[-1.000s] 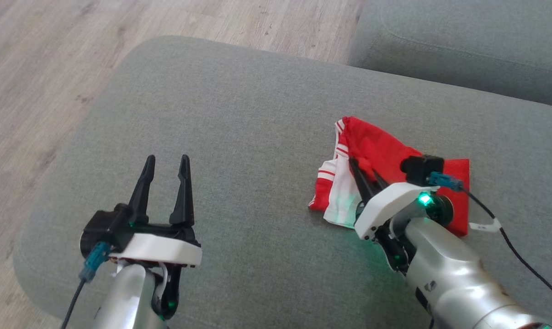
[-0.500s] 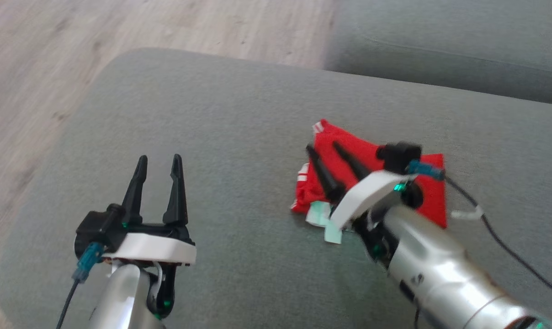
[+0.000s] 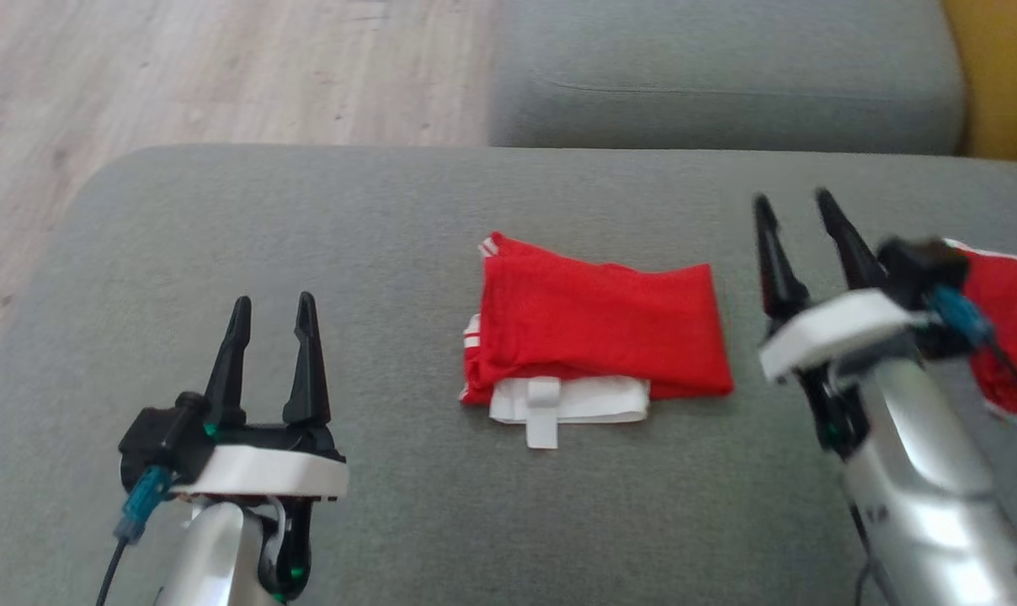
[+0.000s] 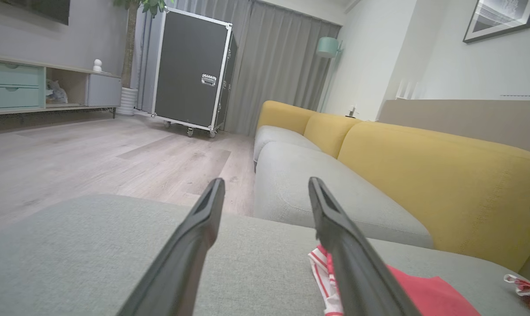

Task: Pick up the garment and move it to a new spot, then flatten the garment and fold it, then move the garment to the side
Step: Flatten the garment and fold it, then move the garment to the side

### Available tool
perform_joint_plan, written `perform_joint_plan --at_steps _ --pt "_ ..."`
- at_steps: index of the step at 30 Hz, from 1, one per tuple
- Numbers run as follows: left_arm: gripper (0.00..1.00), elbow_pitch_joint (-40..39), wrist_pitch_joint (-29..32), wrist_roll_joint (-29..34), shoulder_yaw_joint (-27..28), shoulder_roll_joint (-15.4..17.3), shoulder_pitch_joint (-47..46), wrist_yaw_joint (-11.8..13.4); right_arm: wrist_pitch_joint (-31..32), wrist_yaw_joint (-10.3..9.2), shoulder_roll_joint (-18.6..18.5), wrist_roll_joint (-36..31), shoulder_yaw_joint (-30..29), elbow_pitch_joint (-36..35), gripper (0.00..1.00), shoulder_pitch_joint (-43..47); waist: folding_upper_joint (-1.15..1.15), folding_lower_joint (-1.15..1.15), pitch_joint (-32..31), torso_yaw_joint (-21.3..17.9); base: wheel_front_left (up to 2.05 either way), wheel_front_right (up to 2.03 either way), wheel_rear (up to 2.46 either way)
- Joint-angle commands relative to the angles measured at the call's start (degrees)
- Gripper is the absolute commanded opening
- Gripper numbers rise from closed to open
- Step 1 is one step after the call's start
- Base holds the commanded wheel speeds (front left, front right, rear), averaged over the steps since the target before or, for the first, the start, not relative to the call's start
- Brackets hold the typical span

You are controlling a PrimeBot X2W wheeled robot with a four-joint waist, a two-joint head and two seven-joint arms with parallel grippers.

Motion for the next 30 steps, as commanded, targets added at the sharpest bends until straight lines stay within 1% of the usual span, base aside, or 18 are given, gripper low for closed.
perform_joint_plan --at_steps 1,3,4,7,12,16,20,27,30 --pt "1.00 -2.2 -0.3 0.1 2.2 0.4 -1.5 0.4 -0.6 0.20 0.8 -3.5 -2.2 -4.8 1.00 1.9 0.00 0.00 0.3 -1.7 0.00 0.00 0.00" --pt "1.00 -2.5 -0.3 0.7 2.4 0.4 -1.2 0.4 -0.6 0.20 1.4 -6.4 -4.9 -7.8 1.00 4.9 0.00 0.00 0.5 -2.5 0.00 0.00 0.00" --pt "1.00 -2.5 -0.3 0.7 2.4 0.4 -1.2 0.4 -0.6 0.20 1.4 -6.4 -4.9 -7.8 1.00 4.9 0.00 0.00 0.5 -2.5 0.00 0.00 0.00" --pt "1.00 -2.8 -0.3 1.6 2.8 0.4 -0.5 0.4 -0.6 0.20 2.6 -9.4 -8.1 -11.8 1.00 8.9 0.00 0.00 0.7 -3.6 0.00 0.00 0.00" --pt "1.00 -3.5 -0.3 1.8 3.3 0.4 0.8 0.6 -0.6 0.20 3.7 -11.4 -11.5 -16.9 1.00 14.9 0.00 0.00 0.8 -4.6 0.00 0.00 0.00" --pt "1.00 -3.4 -0.3 1.3 2.8 0.4 1.6 0.6 -0.6 0.20 3.8 -9.1 -10.7 -18.8 1.00 18.1 0.00 0.00 0.8 -5.3 0.00 0.00 0.00" --pt "1.00 -3.2 -0.3 1.2 2.4 0.4 1.7 0.7 -0.6 0.20 3.8 -7.9 -9.6 -19.5 1.00 19.2 0.00 0.00 0.9 -5.7 0.00 0.00 0.00" --pt "1.00 -3.5 -0.3 0.9 1.7 0.4 0.4 0.6 -0.6 0.20 3.8 -8.3 -10.4 -19.7 1.00 17.9 0.00 0.00 2.4 -4.8 0.00 0.00 0.00" --pt "1.00 -3.5 -0.3 0.7 1.0 0.4 -0.5 0.6 -0.6 0.20 3.8 -9.1 -10.1 -17.8 1.00 16.1 0.00 0.00 3.9 -3.8 0.00 0.00 0.00"
